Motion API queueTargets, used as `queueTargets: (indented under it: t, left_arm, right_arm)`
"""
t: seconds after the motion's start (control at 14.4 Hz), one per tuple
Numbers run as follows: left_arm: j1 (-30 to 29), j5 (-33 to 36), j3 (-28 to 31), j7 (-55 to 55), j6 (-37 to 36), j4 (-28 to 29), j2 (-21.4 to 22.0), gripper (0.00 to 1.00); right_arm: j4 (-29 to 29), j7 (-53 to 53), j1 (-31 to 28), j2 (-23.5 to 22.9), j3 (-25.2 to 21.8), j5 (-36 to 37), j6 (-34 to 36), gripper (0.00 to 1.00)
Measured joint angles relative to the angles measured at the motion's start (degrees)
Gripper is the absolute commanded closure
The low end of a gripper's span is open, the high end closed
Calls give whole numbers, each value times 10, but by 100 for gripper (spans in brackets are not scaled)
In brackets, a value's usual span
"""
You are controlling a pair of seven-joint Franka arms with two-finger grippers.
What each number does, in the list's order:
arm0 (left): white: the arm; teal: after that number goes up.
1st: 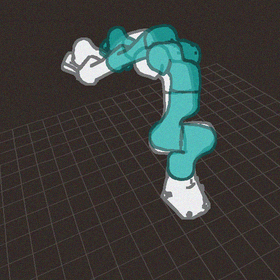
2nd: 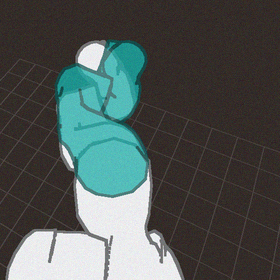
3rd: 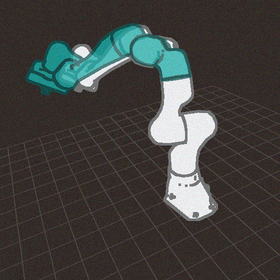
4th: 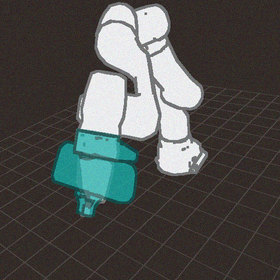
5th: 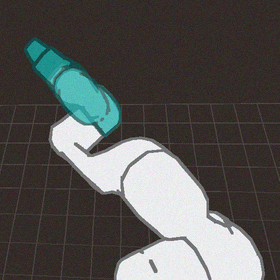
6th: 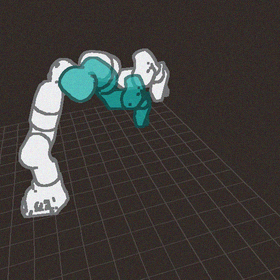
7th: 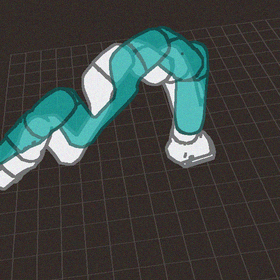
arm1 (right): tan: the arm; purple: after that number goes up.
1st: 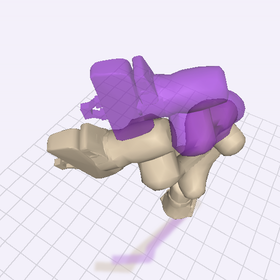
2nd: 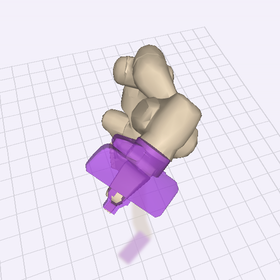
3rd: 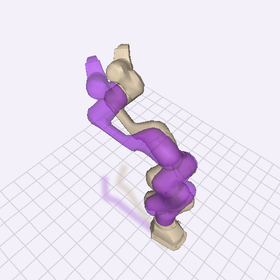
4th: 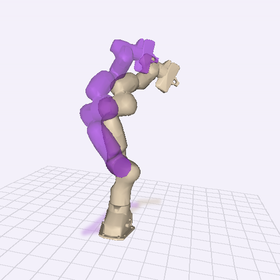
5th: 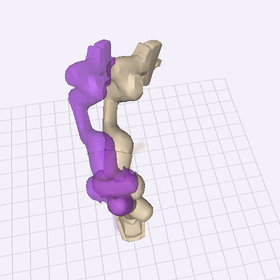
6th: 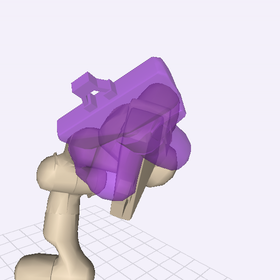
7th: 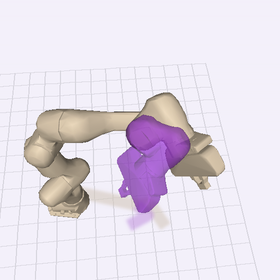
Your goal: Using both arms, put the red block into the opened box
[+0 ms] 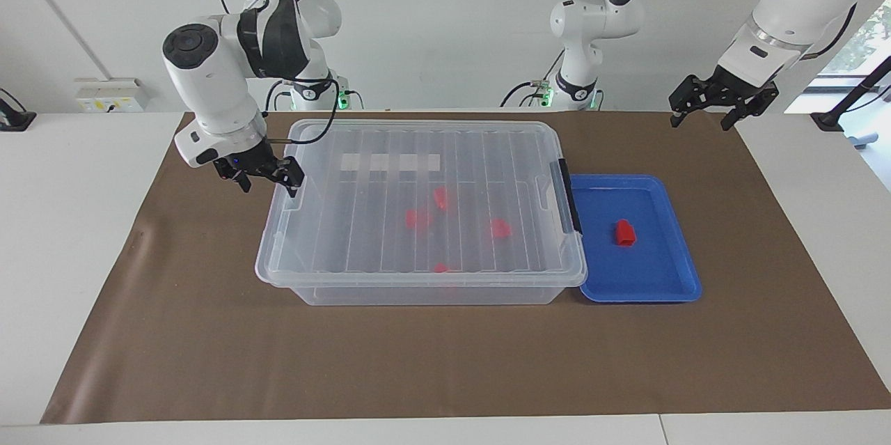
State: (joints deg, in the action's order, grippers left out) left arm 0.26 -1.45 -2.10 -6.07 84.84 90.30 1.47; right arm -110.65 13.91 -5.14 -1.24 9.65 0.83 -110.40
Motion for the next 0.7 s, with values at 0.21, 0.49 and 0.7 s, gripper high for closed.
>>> queueTargets:
  t: [0.21, 0.49, 0.7]
  left_arm:
    - [0, 0, 0, 0, 0, 0, 0, 0]
    - [0, 0, 0, 0, -1, 1, 0, 0]
    - [1, 0, -1, 0, 31, 24, 6, 0]
  right_arm:
    - [-12, -13, -1, 0, 0, 0, -9, 0]
    - [-23, -36, -7, 0, -5, 0, -15, 0]
    - [-28, -41, -8, 0, -7, 0, -23, 0]
